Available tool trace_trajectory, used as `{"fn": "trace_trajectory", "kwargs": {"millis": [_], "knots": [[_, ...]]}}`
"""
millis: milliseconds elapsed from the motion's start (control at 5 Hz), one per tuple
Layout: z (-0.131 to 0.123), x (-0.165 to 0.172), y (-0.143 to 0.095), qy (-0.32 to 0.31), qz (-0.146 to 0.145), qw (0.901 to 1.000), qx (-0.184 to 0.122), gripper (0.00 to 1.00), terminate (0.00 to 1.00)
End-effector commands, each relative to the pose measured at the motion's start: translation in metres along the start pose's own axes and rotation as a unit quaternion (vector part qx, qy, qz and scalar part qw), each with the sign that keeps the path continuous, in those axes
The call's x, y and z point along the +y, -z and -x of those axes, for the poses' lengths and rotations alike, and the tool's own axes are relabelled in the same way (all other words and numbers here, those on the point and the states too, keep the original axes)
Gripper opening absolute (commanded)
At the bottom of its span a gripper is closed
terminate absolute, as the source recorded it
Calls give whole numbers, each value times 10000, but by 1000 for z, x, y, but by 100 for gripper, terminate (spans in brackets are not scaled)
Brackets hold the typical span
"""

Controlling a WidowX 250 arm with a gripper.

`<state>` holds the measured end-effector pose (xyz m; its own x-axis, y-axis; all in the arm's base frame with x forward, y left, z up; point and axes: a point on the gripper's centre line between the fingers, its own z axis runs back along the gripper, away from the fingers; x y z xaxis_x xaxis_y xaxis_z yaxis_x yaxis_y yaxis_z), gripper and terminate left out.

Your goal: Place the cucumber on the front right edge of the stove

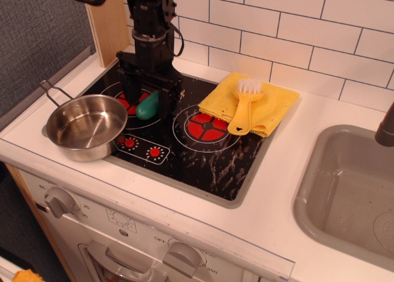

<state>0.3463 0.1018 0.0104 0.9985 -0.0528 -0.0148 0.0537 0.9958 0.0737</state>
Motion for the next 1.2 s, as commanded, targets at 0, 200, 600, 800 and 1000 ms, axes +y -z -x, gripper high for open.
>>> {"fn": "trace_trajectory", "kwargs": {"millis": [0,200,600,800,1000], "knots": [[-1,10,-13,-145,37,9994,-313,0,0],[-1,9,-30,-105,114,9987,-494,0,0],[23,-46,-71,47,171,9984,-544,0,0],[43,-81,-54,304,167,9991,-247,0,0],[57,-111,-35,508,70,9987,-10,0,0]]}}
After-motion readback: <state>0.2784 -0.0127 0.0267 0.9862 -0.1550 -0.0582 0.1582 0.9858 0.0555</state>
